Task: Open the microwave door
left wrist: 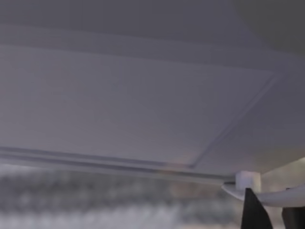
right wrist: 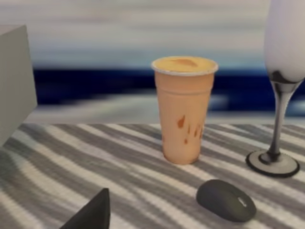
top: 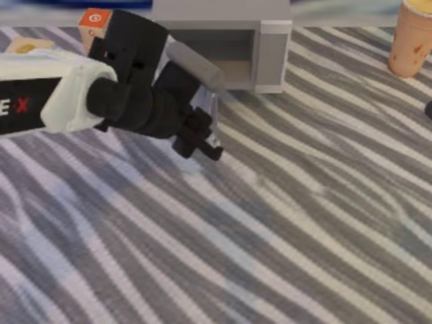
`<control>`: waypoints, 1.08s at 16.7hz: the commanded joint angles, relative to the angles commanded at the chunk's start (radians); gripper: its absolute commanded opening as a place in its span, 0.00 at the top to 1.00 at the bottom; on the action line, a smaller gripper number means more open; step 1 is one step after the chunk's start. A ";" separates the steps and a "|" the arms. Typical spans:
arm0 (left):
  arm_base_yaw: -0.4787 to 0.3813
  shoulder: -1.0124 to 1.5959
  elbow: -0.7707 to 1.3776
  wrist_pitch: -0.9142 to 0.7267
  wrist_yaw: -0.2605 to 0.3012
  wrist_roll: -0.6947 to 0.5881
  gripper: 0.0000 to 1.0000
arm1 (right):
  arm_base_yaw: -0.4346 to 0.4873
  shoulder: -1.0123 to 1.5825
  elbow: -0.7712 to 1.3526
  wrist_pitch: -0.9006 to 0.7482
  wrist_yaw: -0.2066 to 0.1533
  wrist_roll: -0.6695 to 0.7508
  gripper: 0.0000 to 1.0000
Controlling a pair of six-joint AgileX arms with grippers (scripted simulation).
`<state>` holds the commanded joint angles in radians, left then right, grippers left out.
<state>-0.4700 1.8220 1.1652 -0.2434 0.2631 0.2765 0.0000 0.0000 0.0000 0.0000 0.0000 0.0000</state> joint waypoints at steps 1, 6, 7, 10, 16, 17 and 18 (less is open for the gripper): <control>0.000 0.000 0.000 0.000 0.000 0.000 1.00 | 0.000 0.000 0.000 0.000 0.000 0.000 0.00; 0.000 0.000 0.000 0.000 0.000 0.000 1.00 | 0.000 0.000 0.000 0.000 0.000 0.000 0.00; 0.000 0.000 0.000 0.000 0.000 0.000 1.00 | 0.000 0.000 0.000 0.000 0.000 0.000 0.00; -0.008 0.000 -0.002 -0.001 0.007 -0.005 1.00 | 0.000 0.000 0.000 0.000 0.000 0.000 0.00; 0.023 -0.010 -0.008 -0.015 0.044 0.056 1.00 | 0.000 0.000 0.000 0.000 0.000 0.000 0.00; 0.028 -0.011 -0.010 -0.019 0.049 0.065 1.00 | 0.000 0.000 0.000 0.000 0.000 0.000 0.00; 0.028 -0.011 -0.010 -0.020 0.050 0.067 1.00 | 0.000 0.000 0.000 0.000 0.000 0.000 0.00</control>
